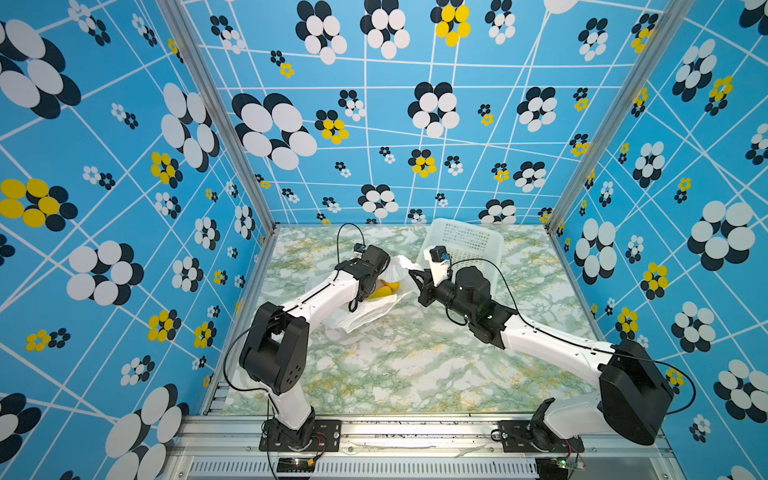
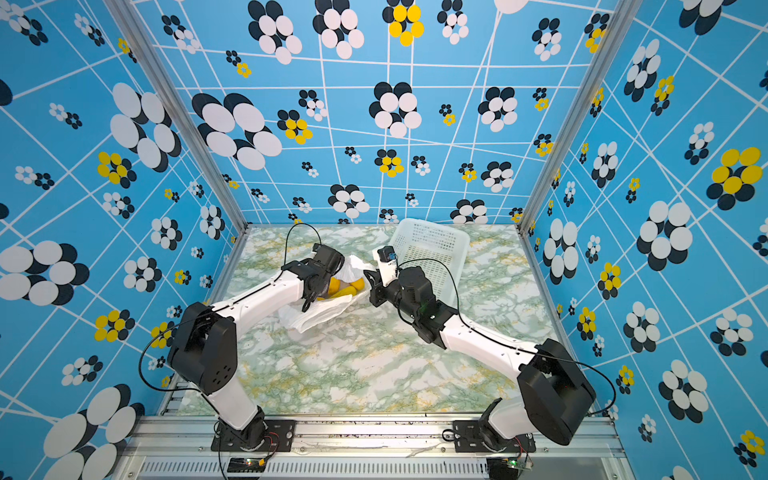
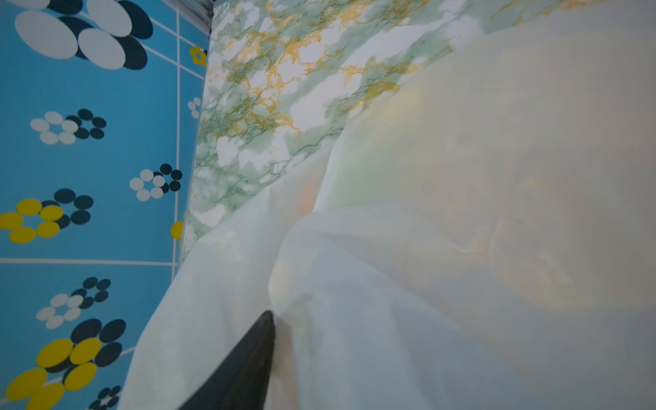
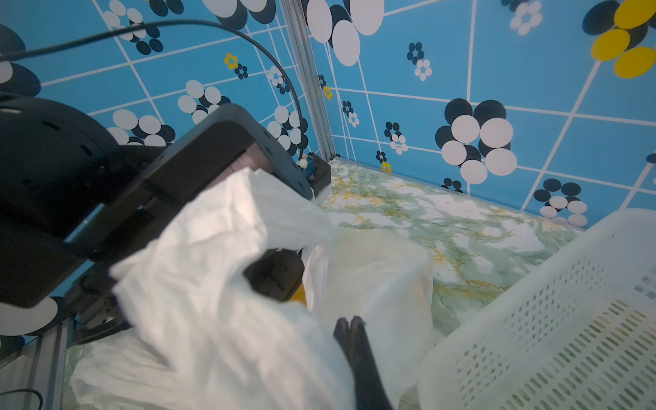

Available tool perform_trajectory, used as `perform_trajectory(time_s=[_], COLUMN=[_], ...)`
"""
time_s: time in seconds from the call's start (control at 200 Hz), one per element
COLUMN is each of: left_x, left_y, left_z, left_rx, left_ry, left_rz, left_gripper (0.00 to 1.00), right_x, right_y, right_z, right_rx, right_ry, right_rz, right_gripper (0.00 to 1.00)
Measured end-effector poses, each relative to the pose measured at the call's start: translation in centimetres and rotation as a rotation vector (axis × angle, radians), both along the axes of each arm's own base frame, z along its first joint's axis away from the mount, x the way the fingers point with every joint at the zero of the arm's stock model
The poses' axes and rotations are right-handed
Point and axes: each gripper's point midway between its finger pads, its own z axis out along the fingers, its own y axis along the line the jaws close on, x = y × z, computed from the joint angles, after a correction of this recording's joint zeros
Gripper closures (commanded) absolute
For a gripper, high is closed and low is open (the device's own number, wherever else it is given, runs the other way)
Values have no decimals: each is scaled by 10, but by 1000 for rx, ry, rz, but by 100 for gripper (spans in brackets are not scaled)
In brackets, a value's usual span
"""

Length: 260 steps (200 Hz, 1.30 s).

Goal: Untie the knot of the plastic bag and take out the fruit

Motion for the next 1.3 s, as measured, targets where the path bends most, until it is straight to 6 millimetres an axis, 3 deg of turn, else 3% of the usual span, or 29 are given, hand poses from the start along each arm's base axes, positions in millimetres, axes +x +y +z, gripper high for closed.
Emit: perform_trajectory(time_s=[0.16, 0.245, 0.35, 0.465, 0.62, 0.735, 0.83, 0.99, 1.139, 1.299], left_x=[-7, -11, -12, -9, -6, -2, 11, 34, 53, 56], left_y=[-4, -4, -3, -8, -22, -12, 4, 17, 14, 23], left_z=[17, 36, 62, 94, 149, 190, 215, 225, 242, 277], left_rx=[-64, -125, -221, -342, -506, -608, -627, -563, -544, -522], left_ry=[-35, -75, -116, -148, -182, -201, -207, -168, -177, -291], left_rz=[-27, -33, -27, -26, -50, -31, 4, 24, 10, 13], left_gripper=[100, 100, 100, 100, 100, 100, 100, 100, 100, 100], right_x=[1, 4, 10, 16, 18, 19, 20, 23, 28, 33], right_y=[1, 3, 4, 4, 2, 2, 3, 7, 12, 19], right_z=[-4, -9, -14, -15, -16, -16, -10, -4, -16, -25], right_rx=[-5, -15, -29, -44, -47, -44, -30, -14, -39, -61], right_ry=[6, 16, 31, 42, 54, 75, 80, 81, 107, 133], right_rz=[1, -3, -21, -47, -67, -72, -73, -73, -71, -65], right_gripper=[100, 95, 69, 49, 32, 23, 23, 36, 49, 48])
